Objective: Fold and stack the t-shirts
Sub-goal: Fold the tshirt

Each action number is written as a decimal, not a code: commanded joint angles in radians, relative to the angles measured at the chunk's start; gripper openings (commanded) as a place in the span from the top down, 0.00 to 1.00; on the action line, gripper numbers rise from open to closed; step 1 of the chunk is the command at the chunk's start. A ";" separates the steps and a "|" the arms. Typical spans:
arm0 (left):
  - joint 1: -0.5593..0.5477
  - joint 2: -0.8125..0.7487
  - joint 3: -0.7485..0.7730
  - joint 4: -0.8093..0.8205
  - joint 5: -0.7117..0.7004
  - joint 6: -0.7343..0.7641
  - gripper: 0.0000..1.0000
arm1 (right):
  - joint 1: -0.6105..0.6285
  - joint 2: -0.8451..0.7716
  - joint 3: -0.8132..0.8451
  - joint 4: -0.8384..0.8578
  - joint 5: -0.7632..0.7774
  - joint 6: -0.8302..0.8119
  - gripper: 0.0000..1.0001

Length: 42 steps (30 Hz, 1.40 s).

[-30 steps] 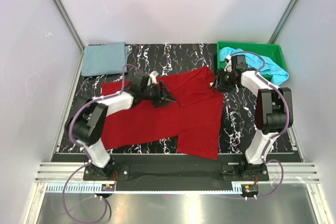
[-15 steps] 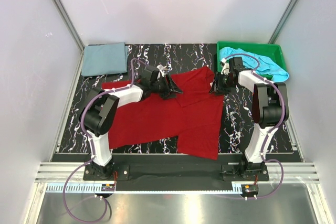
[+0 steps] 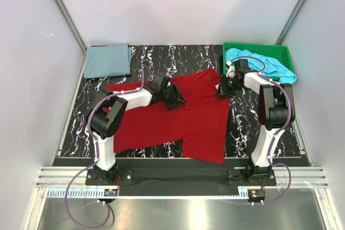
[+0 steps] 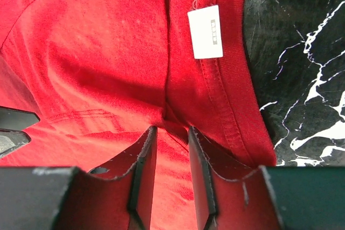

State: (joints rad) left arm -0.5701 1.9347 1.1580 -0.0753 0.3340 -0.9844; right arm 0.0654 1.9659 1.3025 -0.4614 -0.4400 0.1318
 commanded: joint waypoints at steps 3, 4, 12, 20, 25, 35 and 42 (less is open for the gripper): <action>-0.011 0.013 0.032 -0.007 -0.021 -0.019 0.49 | 0.004 -0.005 0.026 0.010 -0.020 0.011 0.65; -0.013 0.018 0.035 -0.007 -0.026 -0.023 0.49 | 0.002 -0.007 0.021 0.009 -0.017 0.011 0.65; -0.022 0.079 0.103 0.011 -0.023 -0.031 0.54 | 0.004 -0.006 0.012 0.009 -0.017 0.017 0.70; -0.024 0.124 0.173 -0.021 0.011 -0.027 0.70 | 0.002 -0.013 0.034 -0.002 -0.017 0.032 0.88; -0.022 0.103 0.164 -0.060 -0.003 -0.003 0.71 | 0.004 -0.071 0.018 -0.022 -0.011 0.081 0.98; -0.022 0.047 0.144 -0.073 0.002 0.013 1.00 | 0.002 -0.202 -0.045 -0.103 -0.003 0.186 1.00; 0.009 0.017 0.164 -0.096 0.031 0.020 1.00 | 0.002 -0.145 -0.037 -0.161 -0.034 0.244 1.00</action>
State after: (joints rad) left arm -0.5770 2.0331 1.2945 -0.1719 0.3386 -0.9844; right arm 0.0654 1.8015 1.2644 -0.5781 -0.4446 0.3401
